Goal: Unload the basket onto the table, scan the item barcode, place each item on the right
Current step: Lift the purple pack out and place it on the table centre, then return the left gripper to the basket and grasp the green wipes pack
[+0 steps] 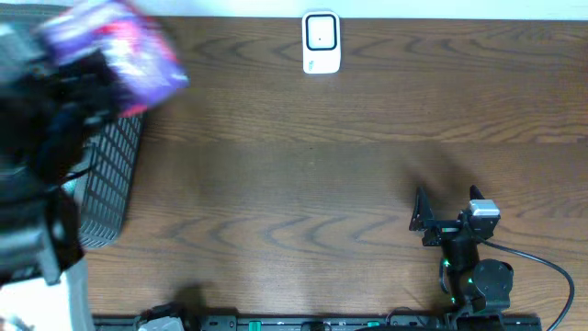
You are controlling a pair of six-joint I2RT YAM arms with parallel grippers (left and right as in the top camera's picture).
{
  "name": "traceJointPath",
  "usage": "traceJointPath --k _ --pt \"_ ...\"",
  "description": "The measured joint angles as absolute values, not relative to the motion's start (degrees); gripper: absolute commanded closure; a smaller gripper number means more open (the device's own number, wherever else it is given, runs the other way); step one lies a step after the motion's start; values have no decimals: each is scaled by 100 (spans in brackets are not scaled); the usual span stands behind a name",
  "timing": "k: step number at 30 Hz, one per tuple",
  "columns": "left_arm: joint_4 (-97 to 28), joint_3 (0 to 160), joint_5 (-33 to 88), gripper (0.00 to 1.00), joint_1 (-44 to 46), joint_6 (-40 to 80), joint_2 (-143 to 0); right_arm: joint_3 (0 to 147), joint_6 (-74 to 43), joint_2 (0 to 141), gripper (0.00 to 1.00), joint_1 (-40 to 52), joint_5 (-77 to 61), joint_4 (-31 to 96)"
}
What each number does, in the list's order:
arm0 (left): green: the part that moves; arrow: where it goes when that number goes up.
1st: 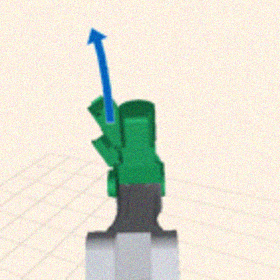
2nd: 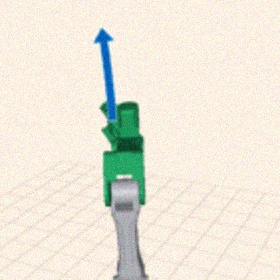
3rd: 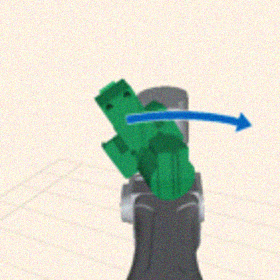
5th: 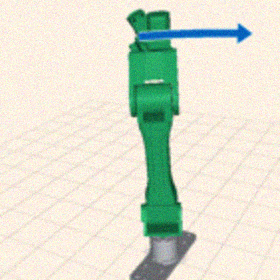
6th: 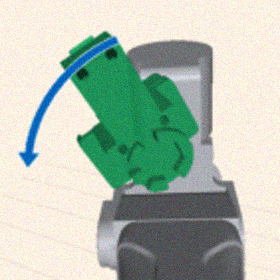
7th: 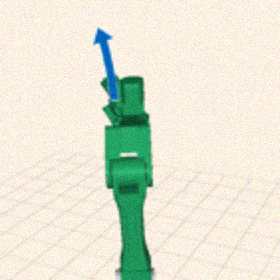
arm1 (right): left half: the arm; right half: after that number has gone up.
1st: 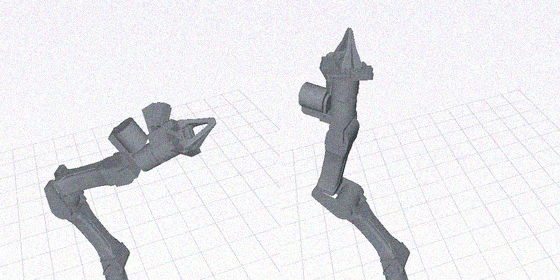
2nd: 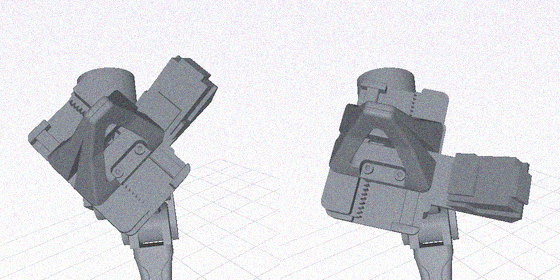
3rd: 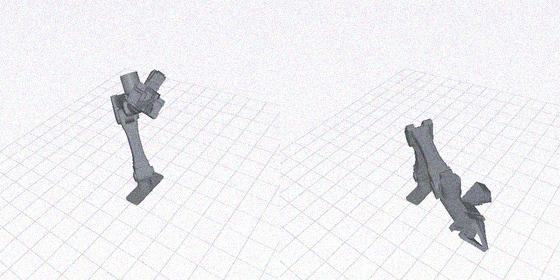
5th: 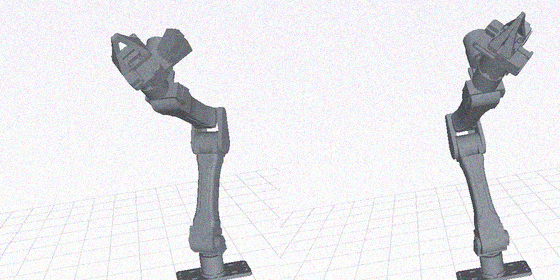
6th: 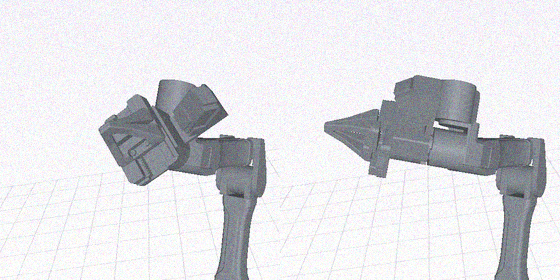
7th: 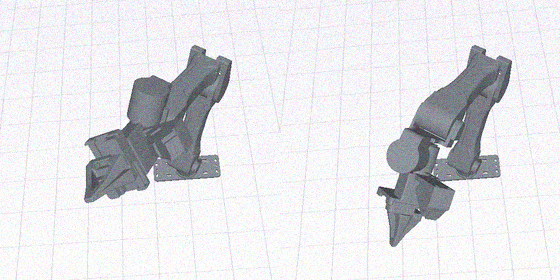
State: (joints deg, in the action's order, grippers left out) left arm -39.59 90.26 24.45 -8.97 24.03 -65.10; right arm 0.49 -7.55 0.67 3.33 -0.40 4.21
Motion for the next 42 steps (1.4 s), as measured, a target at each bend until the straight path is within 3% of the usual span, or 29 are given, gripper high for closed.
traceJointPath --k 6,14,16,17,20,22,28,32,37,42 --pt "-3988 9024 2180 93 913 1990 -7730 49 -755 67 1 333 -40 419" --pt "-3717 9008 1916 92 2150 1900 -10003 49 -755 69 1 333 -40 419" --pt "-3612 8993 1914 67 2519 1900 -10634 49 -755 69 1 333 -40 419" --pt "-3568 8973 1914 63 2641 1896 -10825 49 -755 69 1 333 -40 421" --pt "-3461 8958 1914 37 2840 1822 -11137 49 -755 67 1 333 -40 421" --pt "-3430 8958 1916 28 2867 1841 -11198 49 -755 67 1 333 -40 421" --pt "-3656 8986 1920 28 2327 1813 -10785 49 -755 67 1 333 -40 421" --pt "-3715 9220 1916 28 1426 1811 -9887 49 -755 67 1 333 -40 421" --pt "-3691 9598 1645 28 -585 1813 -8368 49 -755 67 1 333 -40 419" --pt "-4486 9682 1120 29 -2727 2106 -7822 49 -755 67 1 333 -40 419"
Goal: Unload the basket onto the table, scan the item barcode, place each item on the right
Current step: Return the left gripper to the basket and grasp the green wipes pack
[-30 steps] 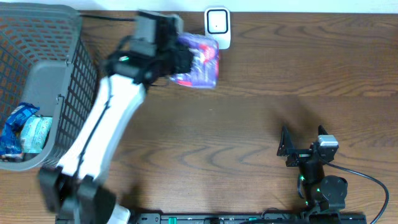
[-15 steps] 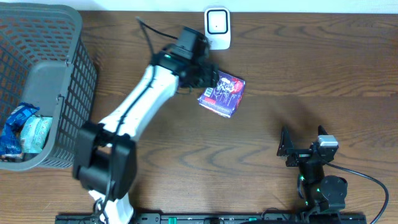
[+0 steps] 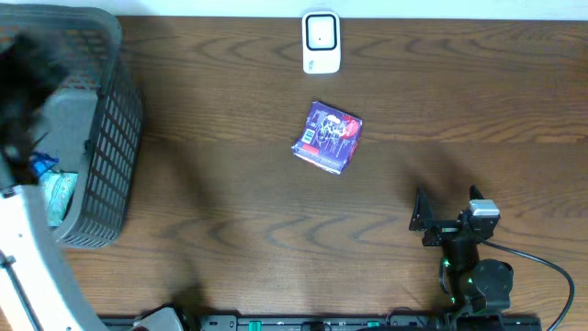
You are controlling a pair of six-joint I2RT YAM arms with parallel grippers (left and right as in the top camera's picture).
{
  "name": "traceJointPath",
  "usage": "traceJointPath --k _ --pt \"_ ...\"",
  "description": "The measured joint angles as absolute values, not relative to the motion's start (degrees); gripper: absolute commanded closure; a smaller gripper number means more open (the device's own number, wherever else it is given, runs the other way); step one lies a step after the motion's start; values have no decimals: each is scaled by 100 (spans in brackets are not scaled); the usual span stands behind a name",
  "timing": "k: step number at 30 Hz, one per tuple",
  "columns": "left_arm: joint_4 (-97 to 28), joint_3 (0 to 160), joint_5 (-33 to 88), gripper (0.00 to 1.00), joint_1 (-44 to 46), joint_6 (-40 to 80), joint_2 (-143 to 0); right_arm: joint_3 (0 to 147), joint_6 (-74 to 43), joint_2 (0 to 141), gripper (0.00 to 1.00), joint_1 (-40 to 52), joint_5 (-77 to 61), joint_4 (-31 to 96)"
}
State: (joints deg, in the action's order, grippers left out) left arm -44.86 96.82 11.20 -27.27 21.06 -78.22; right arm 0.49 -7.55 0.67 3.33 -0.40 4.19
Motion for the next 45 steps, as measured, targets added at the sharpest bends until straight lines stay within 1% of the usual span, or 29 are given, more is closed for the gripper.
traceJointPath --k 2,6,9,19,29,30,32,33,35,45 --pt "-5043 9675 958 29 -3382 2222 -7913 49 -755 67 1 333 -43 419" --pt "-5983 9489 543 29 -4357 2497 -8453 49 -755 67 1 333 -40 419" --pt "-6237 9314 388 29 -4692 2674 -8932 49 -755 67 1 333 -40 419" --pt "-6239 9043 84 30 -4770 3111 -10726 49 -755 67 1 333 -40 419" --pt "-6187 9039 -178 29 -4519 3306 -11622 49 -755 67 1 333 -40 419" --pt "-6187 9039 -191 36 -4480 3308 -11657 49 -755 67 1 333 -40 419" --pt "-6173 9039 -200 77 -4377 3308 -11738 49 -755 67 1 333 -40 421" --pt "-6154 9039 -211 91 -4342 3330 -11778 49 -755 67 1 333 -40 419" --pt "-6154 9039 -257 93 -4263 3326 -11858 49 -755 67 1 333 -43 419" --pt "-6121 9037 -333 93 -4152 3315 -11843 49 -755 67 1 333 -40 419"
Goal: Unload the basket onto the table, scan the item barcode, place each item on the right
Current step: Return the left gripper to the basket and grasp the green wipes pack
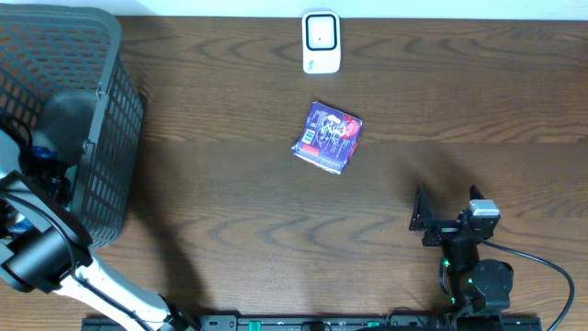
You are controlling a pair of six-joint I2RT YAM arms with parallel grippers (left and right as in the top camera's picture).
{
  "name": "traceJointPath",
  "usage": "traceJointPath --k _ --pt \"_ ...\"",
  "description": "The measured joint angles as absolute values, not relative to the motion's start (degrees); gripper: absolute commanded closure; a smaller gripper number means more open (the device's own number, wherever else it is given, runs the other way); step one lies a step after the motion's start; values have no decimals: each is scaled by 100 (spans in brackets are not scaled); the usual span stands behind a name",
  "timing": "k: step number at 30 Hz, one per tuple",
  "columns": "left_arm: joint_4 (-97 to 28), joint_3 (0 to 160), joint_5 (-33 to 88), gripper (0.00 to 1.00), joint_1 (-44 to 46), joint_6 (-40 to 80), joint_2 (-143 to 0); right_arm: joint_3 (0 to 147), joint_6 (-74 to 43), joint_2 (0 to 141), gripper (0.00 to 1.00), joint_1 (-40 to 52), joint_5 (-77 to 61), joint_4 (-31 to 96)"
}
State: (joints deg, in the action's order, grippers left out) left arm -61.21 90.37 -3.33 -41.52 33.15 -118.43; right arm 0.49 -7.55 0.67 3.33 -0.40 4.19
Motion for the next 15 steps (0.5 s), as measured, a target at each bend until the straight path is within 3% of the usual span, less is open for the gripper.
traceJointPath --k 4,12,13,15 --pt "-5935 8993 -165 93 -4132 3256 -11531 49 -755 67 1 333 -40 421" --pt "-4969 8976 117 93 -3483 2764 -8901 49 -755 67 1 333 -40 419" --pt "-4928 8978 119 84 -3393 2703 -8696 49 -755 67 1 333 -40 421" --pt "-4904 8982 60 53 -3199 2602 -8235 49 -755 67 1 333 -40 419"
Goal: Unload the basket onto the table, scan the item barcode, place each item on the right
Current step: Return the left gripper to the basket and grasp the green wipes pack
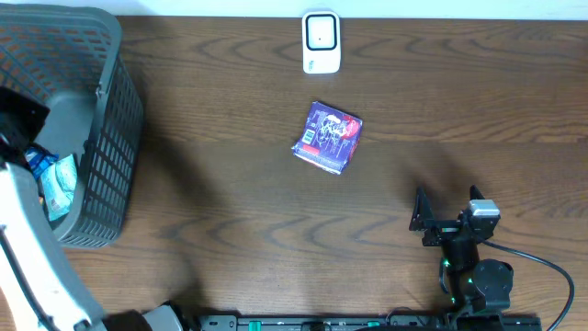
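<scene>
A purple box (328,137) with a barcode label on its left side lies flat on the table's middle. The white scanner (321,42) stands at the back edge, just beyond the box. The dark end of my left arm (16,124) hangs over the basket at the frame's left edge; its fingers do not show clearly. My right gripper (447,200) rests open near the front right, well apart from the box and holding nothing.
A grey mesh basket (110,147) fills the left side, with teal and blue packets (50,182) inside. The white link of my left arm (28,267) runs down the left edge. A cable (542,262) trails from the right arm's base.
My left arm has shifted over the basket: its dark end now sits higher, and its white link lies along the left edge. The teal packets show again. Box and right arm have not moved.
First my left arm held the purple box high over the basket, blurred and close to the camera. Then the box lay on the table's middle below the scanner, with the arm back at the basket. The box has stayed there, and the right arm has kept still.
</scene>
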You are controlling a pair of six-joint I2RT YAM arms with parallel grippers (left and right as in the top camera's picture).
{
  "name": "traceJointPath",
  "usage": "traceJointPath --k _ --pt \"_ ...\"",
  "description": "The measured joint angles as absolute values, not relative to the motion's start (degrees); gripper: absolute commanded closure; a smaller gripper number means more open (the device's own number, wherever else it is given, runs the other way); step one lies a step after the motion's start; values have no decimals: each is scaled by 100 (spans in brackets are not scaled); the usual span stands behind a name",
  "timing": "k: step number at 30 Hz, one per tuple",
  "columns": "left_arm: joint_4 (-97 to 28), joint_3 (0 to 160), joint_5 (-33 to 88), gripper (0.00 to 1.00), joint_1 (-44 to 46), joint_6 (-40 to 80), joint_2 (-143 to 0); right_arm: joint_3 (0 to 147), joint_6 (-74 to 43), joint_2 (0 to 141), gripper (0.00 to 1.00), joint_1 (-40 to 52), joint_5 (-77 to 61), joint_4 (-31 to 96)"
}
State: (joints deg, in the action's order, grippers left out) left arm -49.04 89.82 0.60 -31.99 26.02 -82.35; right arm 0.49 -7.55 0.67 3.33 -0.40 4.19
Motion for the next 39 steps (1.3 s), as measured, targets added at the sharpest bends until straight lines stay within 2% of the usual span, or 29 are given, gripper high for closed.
traceJointPath --k 7,9,11,20,27,28,30,35,37,39 --pt "-5306 8991 -843 39 -3181 2460 -8611 49 -755 67 1 333 -40 421" --pt "-5395 8991 -965 32 -3181 2381 -8960 49 -755 67 1 333 -40 421" --pt "-5494 8989 -1044 19 -3181 2279 -9317 49 -755 67 1 333 -40 419" --pt "-5736 8962 -1194 17 -3181 1811 -11039 49 -755 67 1 333 -40 419" --pt "-5649 8954 -1201 17 -3181 1535 -11782 49 -755 67 1 333 -40 419" --pt "-5610 8954 -1219 20 -3181 1474 -11850 49 -755 67 1 333 -40 419" --pt "-5566 8954 -1243 44 -3181 1441 -11889 49 -755 67 1 333 -40 419" --pt "-5505 8954 -1378 69 -3199 1323 -11913 49 -755 67 1 333 -40 419" --pt "-5500 8954 -1391 93 -3212 1308 -11915 49 -755 67 1 333 -40 419" --pt "-5489 8958 -1396 92 -3225 1282 -11915 49 -755 67 1 333 -40 419"
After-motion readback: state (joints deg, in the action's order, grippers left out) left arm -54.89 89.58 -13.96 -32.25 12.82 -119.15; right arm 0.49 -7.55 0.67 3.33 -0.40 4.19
